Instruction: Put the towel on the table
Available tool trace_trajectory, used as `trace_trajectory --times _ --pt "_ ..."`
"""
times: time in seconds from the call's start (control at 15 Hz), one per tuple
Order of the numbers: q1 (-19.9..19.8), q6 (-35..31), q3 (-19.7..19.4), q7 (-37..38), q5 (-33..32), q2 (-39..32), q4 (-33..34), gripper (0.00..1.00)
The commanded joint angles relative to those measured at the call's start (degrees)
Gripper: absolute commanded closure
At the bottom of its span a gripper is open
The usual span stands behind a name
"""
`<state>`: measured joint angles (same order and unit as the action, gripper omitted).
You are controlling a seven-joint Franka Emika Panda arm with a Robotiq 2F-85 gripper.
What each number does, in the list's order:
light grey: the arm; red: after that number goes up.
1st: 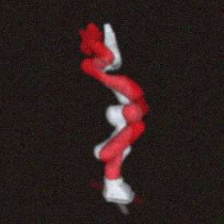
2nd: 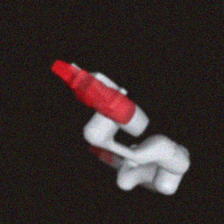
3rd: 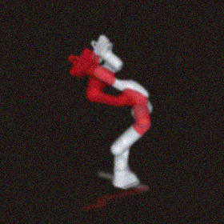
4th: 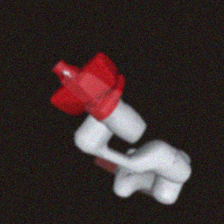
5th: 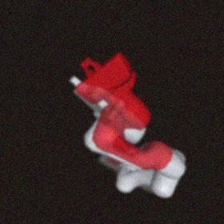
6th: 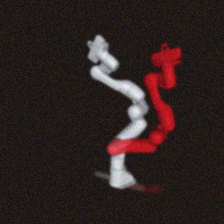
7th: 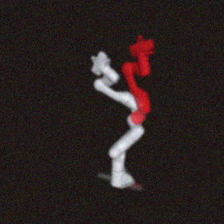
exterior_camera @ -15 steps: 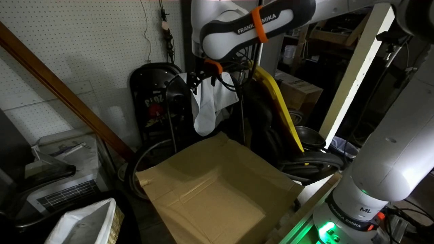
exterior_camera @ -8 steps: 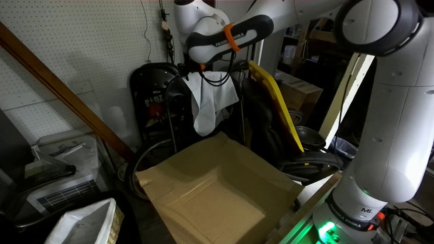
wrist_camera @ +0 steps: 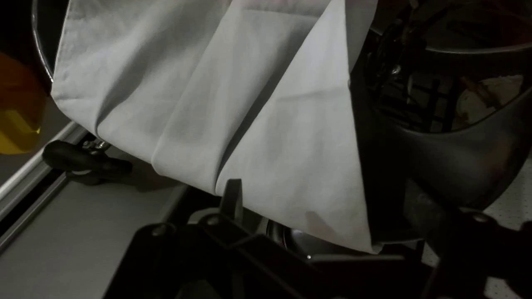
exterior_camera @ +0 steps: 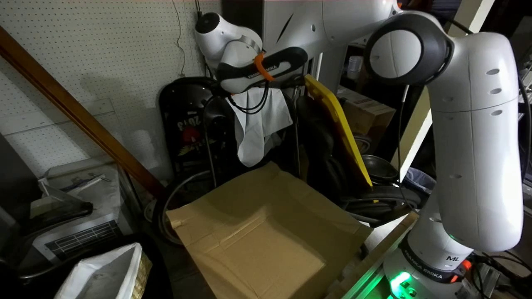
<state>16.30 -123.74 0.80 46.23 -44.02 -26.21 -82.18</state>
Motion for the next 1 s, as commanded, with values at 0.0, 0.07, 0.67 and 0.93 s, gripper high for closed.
trace_trajectory --times 0.0,0.07,0.67,0.93 --pt "2.4 0.3 -2.9 6.1 -5.1 -4.5 4.8 0.00" --pt "2.6 0.3 -3.4 7.1 -6.2 -5.2 5.3 0.00" --pt "3.1 0.5 -4.3 10.8 -12.8 -9.3 6.8 0.00" --pt "3.1 1.7 -4.4 12.2 -14.8 -9.8 7.1 0.26"
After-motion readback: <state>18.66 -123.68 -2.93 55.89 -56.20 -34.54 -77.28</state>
